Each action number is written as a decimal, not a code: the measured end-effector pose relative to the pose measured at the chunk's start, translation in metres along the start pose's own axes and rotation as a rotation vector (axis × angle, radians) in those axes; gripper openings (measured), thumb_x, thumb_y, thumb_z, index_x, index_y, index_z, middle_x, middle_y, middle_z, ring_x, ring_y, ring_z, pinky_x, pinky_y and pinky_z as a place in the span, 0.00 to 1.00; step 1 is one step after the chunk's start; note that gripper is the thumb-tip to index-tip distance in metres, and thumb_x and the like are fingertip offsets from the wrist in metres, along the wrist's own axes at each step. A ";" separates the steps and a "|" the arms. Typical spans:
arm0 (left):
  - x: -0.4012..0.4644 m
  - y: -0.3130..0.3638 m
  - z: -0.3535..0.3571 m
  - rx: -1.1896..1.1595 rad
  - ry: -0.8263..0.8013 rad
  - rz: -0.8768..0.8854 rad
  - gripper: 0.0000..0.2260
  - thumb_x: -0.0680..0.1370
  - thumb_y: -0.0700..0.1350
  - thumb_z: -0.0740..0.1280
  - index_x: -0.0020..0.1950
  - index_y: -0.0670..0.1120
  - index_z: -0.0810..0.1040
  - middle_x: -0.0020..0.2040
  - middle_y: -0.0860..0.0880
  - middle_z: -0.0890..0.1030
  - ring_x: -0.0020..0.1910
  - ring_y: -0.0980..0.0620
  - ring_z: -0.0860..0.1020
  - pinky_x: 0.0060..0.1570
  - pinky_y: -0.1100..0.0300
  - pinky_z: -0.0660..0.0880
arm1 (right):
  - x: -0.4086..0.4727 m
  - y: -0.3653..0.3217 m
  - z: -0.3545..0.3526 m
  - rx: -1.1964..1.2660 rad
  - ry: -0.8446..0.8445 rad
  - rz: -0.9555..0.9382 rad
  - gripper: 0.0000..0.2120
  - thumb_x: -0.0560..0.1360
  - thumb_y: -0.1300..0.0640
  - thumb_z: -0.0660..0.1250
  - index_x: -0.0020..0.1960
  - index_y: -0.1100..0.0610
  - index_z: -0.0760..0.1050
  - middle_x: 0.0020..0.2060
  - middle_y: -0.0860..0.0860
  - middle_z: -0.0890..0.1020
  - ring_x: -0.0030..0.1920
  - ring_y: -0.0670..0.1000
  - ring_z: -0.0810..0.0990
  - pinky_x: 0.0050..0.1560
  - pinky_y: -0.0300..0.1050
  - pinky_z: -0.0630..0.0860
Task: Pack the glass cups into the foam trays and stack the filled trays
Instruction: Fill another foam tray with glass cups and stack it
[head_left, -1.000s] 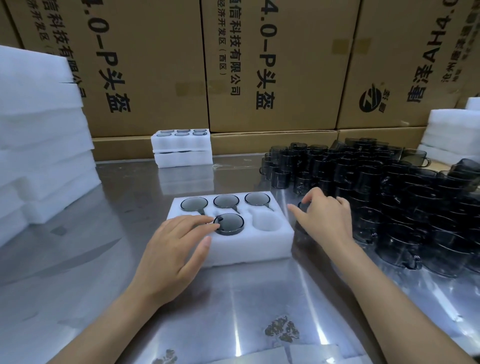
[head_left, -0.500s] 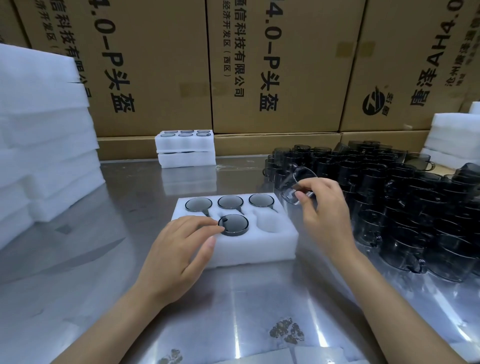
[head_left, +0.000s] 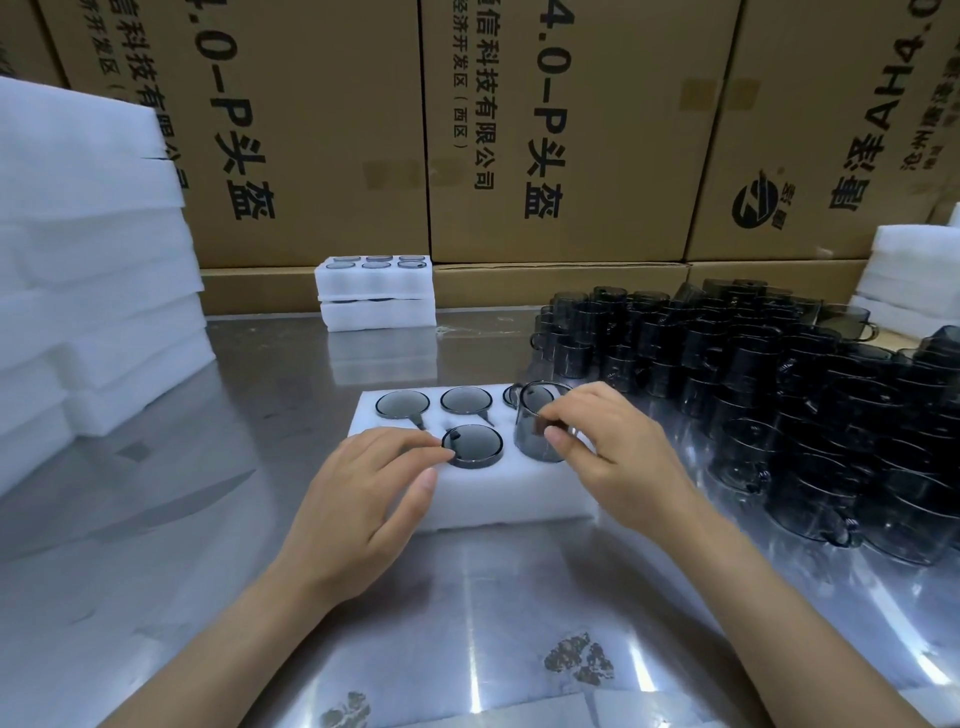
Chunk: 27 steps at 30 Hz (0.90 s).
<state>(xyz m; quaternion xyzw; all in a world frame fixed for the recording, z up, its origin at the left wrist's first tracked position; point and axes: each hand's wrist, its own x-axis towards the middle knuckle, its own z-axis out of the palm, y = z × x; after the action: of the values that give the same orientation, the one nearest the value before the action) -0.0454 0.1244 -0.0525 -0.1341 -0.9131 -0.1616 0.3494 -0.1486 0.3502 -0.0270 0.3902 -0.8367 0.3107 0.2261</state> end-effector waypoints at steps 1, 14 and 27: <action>0.000 0.000 0.000 -0.001 -0.001 0.001 0.19 0.80 0.50 0.52 0.56 0.49 0.81 0.56 0.56 0.79 0.58 0.55 0.74 0.57 0.55 0.69 | 0.000 0.001 -0.002 0.016 -0.014 0.014 0.08 0.74 0.53 0.59 0.47 0.50 0.76 0.40 0.41 0.77 0.51 0.39 0.69 0.43 0.45 0.71; 0.013 0.016 -0.002 0.095 -0.025 0.101 0.18 0.79 0.50 0.55 0.59 0.45 0.80 0.59 0.51 0.80 0.59 0.50 0.76 0.60 0.54 0.70 | -0.003 0.000 -0.001 0.040 0.185 0.077 0.18 0.75 0.51 0.56 0.62 0.44 0.76 0.54 0.32 0.77 0.64 0.36 0.65 0.51 0.28 0.66; 0.041 0.032 0.021 0.087 -0.269 0.167 0.26 0.78 0.58 0.52 0.74 0.48 0.65 0.73 0.54 0.66 0.73 0.55 0.64 0.73 0.56 0.52 | -0.004 0.005 0.014 -0.073 -0.102 0.091 0.20 0.81 0.51 0.56 0.72 0.45 0.65 0.70 0.34 0.63 0.68 0.29 0.54 0.63 0.20 0.45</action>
<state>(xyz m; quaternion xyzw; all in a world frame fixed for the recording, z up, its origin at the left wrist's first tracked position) -0.0759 0.1677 -0.0330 -0.2146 -0.9435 -0.0726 0.2417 -0.1519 0.3451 -0.0416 0.3588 -0.8746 0.2698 0.1829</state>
